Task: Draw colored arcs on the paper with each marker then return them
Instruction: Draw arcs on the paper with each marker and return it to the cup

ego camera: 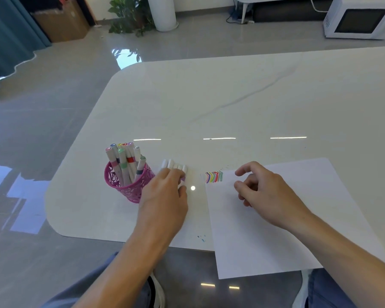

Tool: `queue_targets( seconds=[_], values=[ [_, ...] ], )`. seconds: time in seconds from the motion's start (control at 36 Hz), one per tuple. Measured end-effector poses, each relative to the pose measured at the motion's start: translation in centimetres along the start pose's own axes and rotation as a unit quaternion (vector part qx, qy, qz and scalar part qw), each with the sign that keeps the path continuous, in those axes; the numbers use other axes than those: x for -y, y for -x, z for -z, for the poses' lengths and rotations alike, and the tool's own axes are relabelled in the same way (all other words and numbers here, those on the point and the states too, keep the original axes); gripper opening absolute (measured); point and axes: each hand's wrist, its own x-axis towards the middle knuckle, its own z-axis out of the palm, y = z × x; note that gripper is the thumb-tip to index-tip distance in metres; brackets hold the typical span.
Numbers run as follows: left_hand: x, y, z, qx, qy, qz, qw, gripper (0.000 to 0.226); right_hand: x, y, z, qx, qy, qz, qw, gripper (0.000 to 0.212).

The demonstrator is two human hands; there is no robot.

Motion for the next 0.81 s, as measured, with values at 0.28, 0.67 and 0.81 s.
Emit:
queue_targets(
  seconds=[0.28,0.67,0.81],
  values=[
    [0.6,-0.9,-2.4,0.072,-0.073,0.025,0.994,0.031,-0.7,-0.4,0.0,0.008,0.046,-0.016,0.999,0.011],
    [-0.7,-0.8,-2.8,0.032,-0.004,0.014,0.999,0.034,-0.5,-0.2,-0.3,0.021,0.050,-0.008,0.998,0.011],
    [-2.8,-0.3,-3.0,0.051,0.229,0.068,0.970,0.021,0.1,-0.2,-0.4,-0.001,-0.016,0.014,1.000,0.017]
  ],
)
